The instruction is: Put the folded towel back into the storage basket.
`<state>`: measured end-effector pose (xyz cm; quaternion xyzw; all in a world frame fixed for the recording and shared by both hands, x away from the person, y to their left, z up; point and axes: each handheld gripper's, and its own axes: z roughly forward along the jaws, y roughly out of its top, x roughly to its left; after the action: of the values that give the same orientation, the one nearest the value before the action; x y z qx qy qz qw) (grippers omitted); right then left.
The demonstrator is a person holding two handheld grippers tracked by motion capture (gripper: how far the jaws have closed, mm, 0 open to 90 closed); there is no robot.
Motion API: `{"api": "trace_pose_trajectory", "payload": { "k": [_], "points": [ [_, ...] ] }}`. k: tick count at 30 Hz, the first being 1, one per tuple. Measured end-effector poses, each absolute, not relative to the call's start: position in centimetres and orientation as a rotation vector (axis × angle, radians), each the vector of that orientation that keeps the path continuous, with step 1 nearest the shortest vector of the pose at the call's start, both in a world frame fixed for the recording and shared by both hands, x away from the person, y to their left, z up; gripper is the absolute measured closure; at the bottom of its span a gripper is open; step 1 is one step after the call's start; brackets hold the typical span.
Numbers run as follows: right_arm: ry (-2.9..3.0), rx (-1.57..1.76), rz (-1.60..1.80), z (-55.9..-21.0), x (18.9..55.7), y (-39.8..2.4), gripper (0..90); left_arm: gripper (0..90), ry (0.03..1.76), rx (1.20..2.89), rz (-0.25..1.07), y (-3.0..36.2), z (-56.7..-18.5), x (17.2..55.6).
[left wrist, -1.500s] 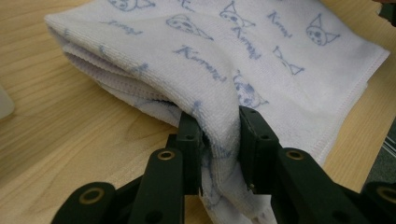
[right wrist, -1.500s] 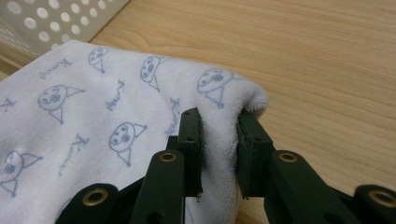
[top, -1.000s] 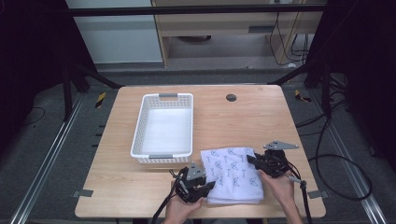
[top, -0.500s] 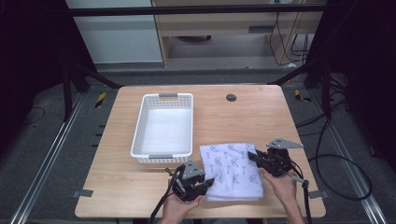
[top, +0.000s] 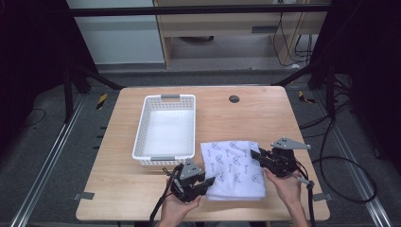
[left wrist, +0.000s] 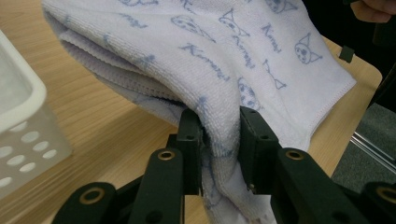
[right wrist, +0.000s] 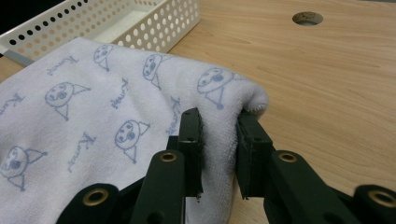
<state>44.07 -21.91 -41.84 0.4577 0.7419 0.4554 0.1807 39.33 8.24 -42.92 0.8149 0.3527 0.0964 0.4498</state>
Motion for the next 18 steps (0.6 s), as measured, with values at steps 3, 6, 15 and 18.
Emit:
{"api": "trace_pose_trajectory", "payload": {
  "k": [3,6,15,18],
  "points": [
    [2.088,1.285,1.294,-41.6,44.0,-21.8,74.6,71.3,0.868,2.010,0.247,8.4,-42.5,39.3],
    [2.088,1.286,1.296,-41.5,44.0,-21.7,74.6,71.3,0.865,2.004,0.252,8.6,-42.2,39.3],
    [2.059,1.257,1.334,-40.2,43.8,-21.4,74.6,71.4,0.858,1.985,0.270,9.2,-41.0,39.2],
    [2.051,1.258,1.342,-39.9,43.9,-21.3,74.6,71.4,0.857,1.979,0.274,9.3,-40.7,39.2]
  ]
}}
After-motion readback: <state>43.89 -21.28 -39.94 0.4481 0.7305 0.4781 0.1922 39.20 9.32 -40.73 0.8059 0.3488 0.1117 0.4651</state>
